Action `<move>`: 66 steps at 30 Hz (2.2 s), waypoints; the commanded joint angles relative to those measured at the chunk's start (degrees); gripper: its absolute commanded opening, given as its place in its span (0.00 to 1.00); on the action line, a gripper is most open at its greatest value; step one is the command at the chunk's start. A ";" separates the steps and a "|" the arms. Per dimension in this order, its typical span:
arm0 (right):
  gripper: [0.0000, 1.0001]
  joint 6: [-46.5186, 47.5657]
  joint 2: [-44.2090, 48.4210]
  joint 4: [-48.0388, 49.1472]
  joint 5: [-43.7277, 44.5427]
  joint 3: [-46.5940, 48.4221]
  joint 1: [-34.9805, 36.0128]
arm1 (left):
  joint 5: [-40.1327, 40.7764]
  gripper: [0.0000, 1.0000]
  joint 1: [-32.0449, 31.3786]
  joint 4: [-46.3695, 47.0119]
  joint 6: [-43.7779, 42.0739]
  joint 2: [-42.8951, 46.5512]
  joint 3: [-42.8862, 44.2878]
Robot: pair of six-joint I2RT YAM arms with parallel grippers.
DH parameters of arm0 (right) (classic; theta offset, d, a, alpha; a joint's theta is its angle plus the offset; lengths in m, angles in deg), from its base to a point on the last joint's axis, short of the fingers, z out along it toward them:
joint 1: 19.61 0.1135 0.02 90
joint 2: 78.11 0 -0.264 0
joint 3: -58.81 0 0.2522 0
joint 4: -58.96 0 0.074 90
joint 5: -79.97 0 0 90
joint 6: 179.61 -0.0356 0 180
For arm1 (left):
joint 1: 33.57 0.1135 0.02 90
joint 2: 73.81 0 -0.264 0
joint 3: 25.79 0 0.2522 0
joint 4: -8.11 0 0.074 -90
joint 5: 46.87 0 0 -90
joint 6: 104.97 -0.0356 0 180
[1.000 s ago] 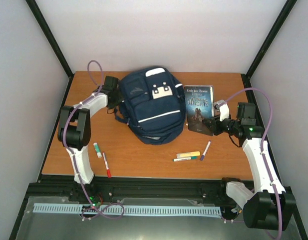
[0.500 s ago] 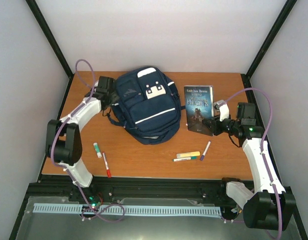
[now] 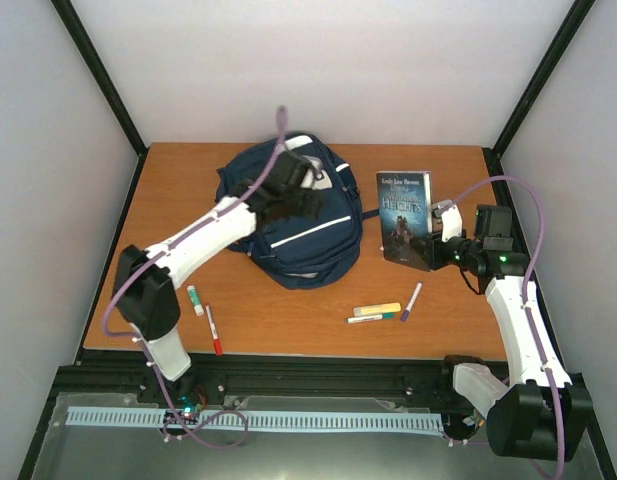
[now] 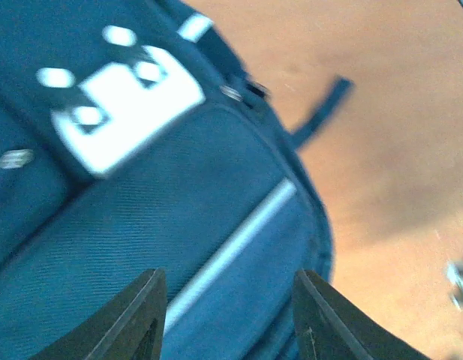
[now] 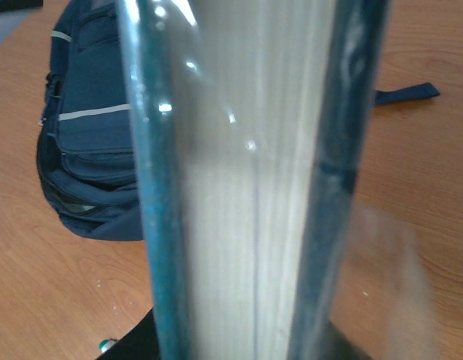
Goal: Pack the student bag
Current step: Place the book in the student bag.
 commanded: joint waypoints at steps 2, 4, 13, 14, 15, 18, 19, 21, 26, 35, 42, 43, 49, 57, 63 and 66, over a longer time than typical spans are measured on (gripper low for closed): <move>0.03 -1.49 1.08 7.48 6.17 1.00 -1.21 | -5.07 0.47 -7.57 -10.20 -14.89 -6.05 5.78; 0.03 -1.74 0.76 7.59 8.40 0.94 -1.88 | -3.93 0.47 -9.31 -10.19 -15.88 -7.16 5.31; 0.03 -1.79 0.31 7.34 7.18 1.01 -2.59 | 1.82 0.50 -14.20 -12.44 -16.64 -14.37 7.80; 0.03 -1.75 0.35 7.33 7.13 0.98 -2.56 | 2.81 0.50 -14.34 -13.01 -16.01 -15.43 8.59; 0.03 -1.68 0.37 7.32 7.20 0.96 -2.56 | 3.17 0.51 -14.44 -13.44 -15.57 -16.37 8.92; 0.03 -1.62 0.13 7.27 7.79 1.05 -2.61 | 3.44 0.51 -14.61 -14.00 -14.75 -18.26 10.17; 0.03 -1.61 0.07 7.27 7.76 1.02 -2.64 | 3.21 0.51 -14.61 -13.82 -14.61 -18.59 10.26; 0.03 -1.66 -0.04 7.23 7.58 0.99 -2.62 | 2.49 0.50 -14.66 -13.45 -14.66 -19.20 10.41; 0.03 -1.53 -0.31 7.11 7.49 1.01 -2.74 | 2.79 0.49 -14.72 -13.50 -14.75 -21.39 11.37; 0.03 -1.44 -0.90 7.02 7.05 1.12 -2.71 | 9.28 0.47 -16.65 -15.64 -15.18 -25.26 13.11; 0.03 -1.44 -0.84 6.96 6.97 1.12 -2.80 | 13.71 0.22 -16.61 -17.59 -12.42 -27.02 15.83; 0.03 -1.46 -0.78 6.97 7.00 1.12 -2.78 | 13.58 0.18 -16.61 -17.63 -12.28 -26.91 16.09; 0.03 -1.59 -0.73 6.99 6.84 1.04 -2.83 | 13.82 0.01 -16.67 -17.28 -11.85 -23.27 16.18; 0.03 -4.75 -3.32 5.73 -0.17 3.10 -2.88 | 20.33 0.01 -16.68 -20.17 -13.06 -15.07 17.94; 0.03 -7.69 -10.60 -3.38 -14.12 9.75 -2.87 | 23.00 0.01 -16.63 -19.16 -11.18 -9.27 16.94; 0.03 -8.96 -14.27 -7.33 -19.66 11.39 -2.74 | 25.90 0.01 -16.59 -17.43 -10.08 -6.83 15.38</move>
